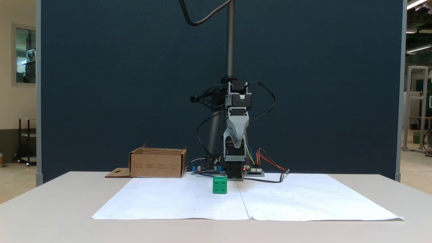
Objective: Grasp a green dice and put it in the bin.
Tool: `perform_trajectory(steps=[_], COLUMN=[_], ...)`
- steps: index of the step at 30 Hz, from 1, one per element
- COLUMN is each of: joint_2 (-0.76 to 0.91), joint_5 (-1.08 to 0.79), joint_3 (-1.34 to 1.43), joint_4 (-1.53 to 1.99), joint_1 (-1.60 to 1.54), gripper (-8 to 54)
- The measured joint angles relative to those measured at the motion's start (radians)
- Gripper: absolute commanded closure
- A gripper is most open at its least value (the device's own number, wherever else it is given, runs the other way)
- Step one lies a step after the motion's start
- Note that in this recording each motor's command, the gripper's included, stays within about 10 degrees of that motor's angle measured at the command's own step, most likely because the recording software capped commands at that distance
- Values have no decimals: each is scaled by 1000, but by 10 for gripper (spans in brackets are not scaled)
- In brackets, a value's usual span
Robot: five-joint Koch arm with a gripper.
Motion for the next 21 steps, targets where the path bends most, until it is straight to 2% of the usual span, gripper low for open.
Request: perform_trajectory(steps=[6, 21], joint_2=[-71, -74], joint_5=[2, -6], joint_3=[-41, -44], joint_4=[20, 29], joint_1=[-9, 84], gripper=[6, 4])
